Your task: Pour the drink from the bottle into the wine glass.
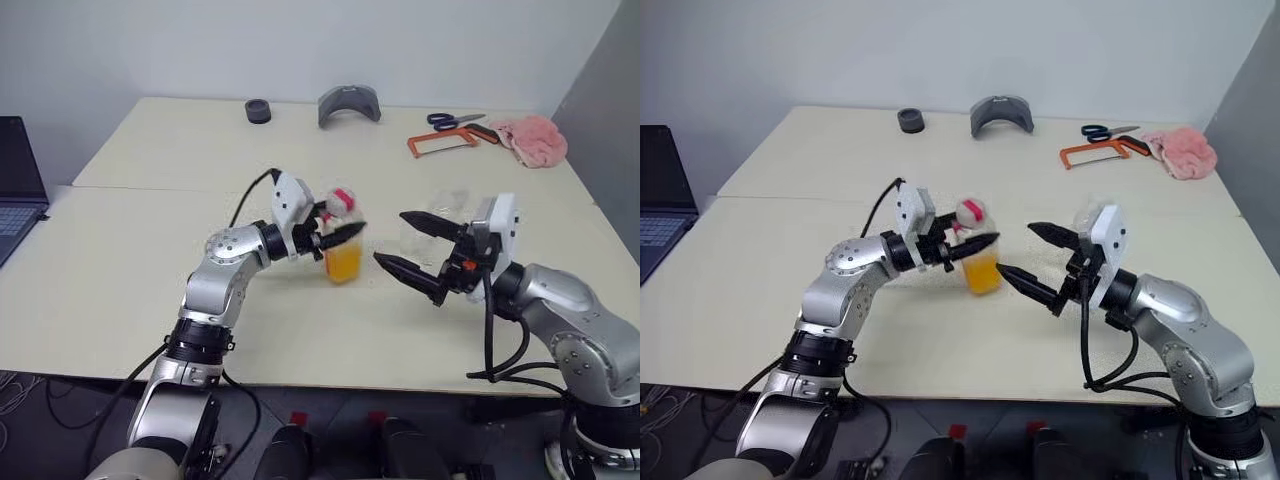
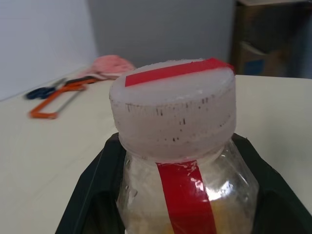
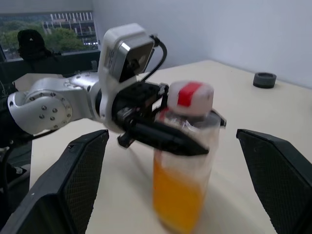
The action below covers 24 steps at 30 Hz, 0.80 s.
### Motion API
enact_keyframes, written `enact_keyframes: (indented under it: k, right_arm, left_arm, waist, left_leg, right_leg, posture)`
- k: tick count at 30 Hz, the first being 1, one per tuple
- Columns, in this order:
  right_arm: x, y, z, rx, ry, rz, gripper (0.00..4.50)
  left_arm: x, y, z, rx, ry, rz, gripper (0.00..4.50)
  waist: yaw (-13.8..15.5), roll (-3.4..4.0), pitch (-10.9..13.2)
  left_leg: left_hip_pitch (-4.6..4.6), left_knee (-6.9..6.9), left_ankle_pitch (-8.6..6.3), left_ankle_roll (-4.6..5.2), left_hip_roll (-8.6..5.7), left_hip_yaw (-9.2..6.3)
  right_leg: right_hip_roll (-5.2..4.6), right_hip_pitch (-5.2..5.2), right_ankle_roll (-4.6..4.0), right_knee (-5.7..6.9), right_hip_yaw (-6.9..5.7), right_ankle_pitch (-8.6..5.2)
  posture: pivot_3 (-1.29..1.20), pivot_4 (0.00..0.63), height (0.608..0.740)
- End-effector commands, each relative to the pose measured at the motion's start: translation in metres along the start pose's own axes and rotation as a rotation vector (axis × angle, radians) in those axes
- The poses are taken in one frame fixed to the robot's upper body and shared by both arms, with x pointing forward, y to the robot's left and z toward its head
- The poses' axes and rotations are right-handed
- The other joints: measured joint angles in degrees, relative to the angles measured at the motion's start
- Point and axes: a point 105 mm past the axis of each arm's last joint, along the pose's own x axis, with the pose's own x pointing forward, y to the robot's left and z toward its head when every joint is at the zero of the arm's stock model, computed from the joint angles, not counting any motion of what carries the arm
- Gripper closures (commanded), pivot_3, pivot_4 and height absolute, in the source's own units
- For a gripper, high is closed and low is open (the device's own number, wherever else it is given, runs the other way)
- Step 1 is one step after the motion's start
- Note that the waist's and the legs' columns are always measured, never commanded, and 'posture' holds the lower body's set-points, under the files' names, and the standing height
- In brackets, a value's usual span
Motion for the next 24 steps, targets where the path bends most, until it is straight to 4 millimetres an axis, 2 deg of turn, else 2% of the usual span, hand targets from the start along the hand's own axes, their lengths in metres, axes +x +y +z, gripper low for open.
enact_keyframes:
  k: [1,13,24]
  right_arm:
    - [0.000,0.004,0.015,-0.025,-0.013,-0.025,0.00]
    - [0.023,0.010,0.008,-0.074,0.037,-0.042,0.00]
    - [0.038,0.005,0.003,-0.081,0.015,-0.043,0.00]
  left_arm:
    - [0.003,-0.018,0.013,0.067,-0.031,-0.156,2.33]
    - [0.012,-0.020,0.008,0.079,-0.064,-0.199,2.33]
    - [0.010,-0.020,0.005,0.111,-0.053,-0.188,2.33]
  waist:
    - [0.00,0.00,0.00]
    - [-0.12,0.01,0.01]
    - [-0.09,0.02,0.02]
  left_leg:
    - [0.00,0.00,0.00,0.01,0.00,0.00]
    - [-0.02,-0.01,-0.02,0.03,-0.01,-0.01]
    - [-0.02,0.00,-0.02,0.03,0.00,-0.07]
  right_leg:
    - [0.00,0.00,0.00,0.00,-0.01,0.00]
    - [0.04,-0.04,0.00,0.01,0.00,0.00]
    - [0.03,-0.04,0.00,0.01,-0.01,0.00]
  posture:
    - [0.00,0.150,0.740]
    - [0.00,0.150,0.740]
    - [0.00,0.150,0.740]
